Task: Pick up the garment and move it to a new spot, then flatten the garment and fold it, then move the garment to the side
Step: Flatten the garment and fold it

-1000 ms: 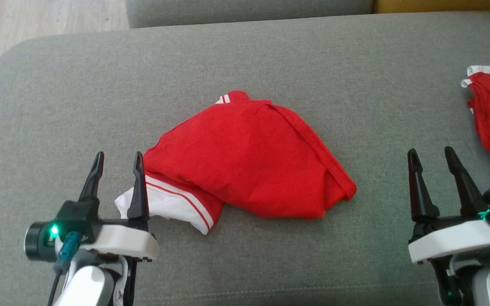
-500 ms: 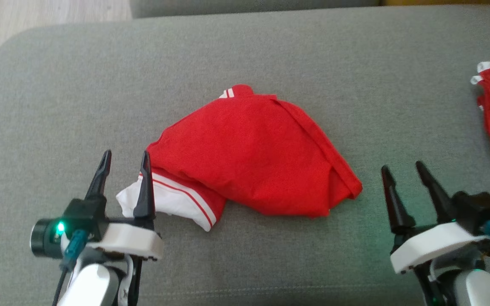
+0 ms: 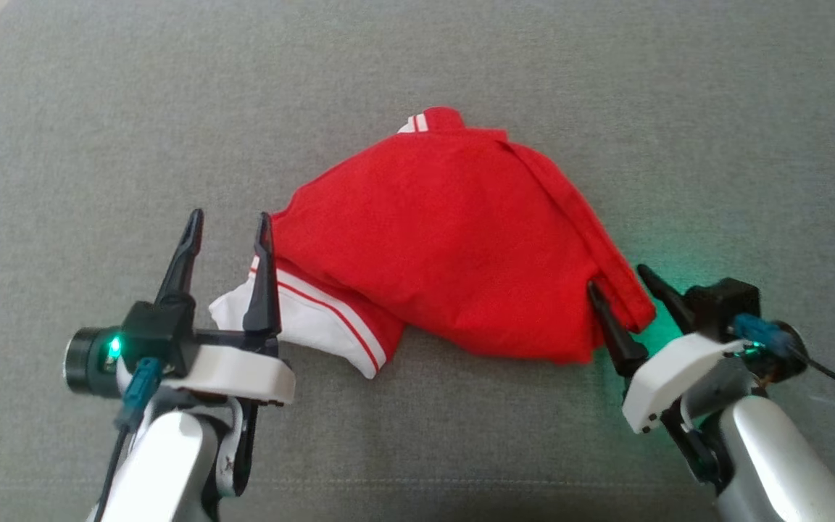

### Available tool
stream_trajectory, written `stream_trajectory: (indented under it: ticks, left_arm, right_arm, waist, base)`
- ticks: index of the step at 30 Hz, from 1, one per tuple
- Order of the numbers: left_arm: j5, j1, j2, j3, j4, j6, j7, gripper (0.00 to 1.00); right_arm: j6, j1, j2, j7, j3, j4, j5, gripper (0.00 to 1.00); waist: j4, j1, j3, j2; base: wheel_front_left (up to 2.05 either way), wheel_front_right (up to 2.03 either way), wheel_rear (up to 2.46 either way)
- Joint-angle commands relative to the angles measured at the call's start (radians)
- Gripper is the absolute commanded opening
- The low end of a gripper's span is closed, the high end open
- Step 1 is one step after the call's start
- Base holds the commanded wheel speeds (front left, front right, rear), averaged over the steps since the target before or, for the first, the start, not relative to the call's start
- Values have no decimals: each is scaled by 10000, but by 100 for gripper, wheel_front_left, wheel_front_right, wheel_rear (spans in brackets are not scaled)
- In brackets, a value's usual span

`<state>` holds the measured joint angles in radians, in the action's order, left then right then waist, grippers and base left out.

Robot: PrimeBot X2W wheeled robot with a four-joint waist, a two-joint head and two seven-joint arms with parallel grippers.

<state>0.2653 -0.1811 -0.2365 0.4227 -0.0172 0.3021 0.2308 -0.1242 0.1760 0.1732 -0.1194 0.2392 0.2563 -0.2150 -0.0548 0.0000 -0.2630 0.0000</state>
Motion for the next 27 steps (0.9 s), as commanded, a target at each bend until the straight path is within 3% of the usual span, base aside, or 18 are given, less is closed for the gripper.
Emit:
stream_trajectory:
  ticks: [1,2,3,7,11,18,27]
  left_arm:
    - [-89,-470,-75,-297,244,-29,96,100]
    - [-86,-498,-58,-292,216,-34,110,100]
    - [-82,-519,-45,-291,192,-38,124,100]
    - [-79,-564,-23,-307,134,-34,172,100]
    - [-68,-565,-22,-363,96,2,209,100]
    - [-60,-562,-12,-372,62,17,248,100]
    - [-65,-605,10,-344,71,10,273,100]
  right_arm:
    - [-65,242,140,49,315,-137,-129,95]
    - [-65,356,179,13,404,43,-239,71]
    - [-65,448,224,-73,477,206,-344,0]
    - [-65,680,435,116,720,237,-933,0]
    - [-65,693,724,547,732,-473,-1354,0]
    - [-65,702,1089,856,209,-2714,-1677,0]
    - [-65,898,1285,274,-481,-5424,-1597,0]
  waist:
    - [-61,0,-55,0]
    - [-80,0,-79,0]
    - [-91,0,-93,0]
    - [-101,0,-148,0]
    - [-20,0,-137,0]
    - [216,0,-65,0]
    - [299,0,-92,0]
  base:
    - [0,0,0]
    - [0,0,0]
    - [0,0,0]
    - [0,0,0]
    - [0,0,0]
    - [0,0,0]
    - [0,0,0]
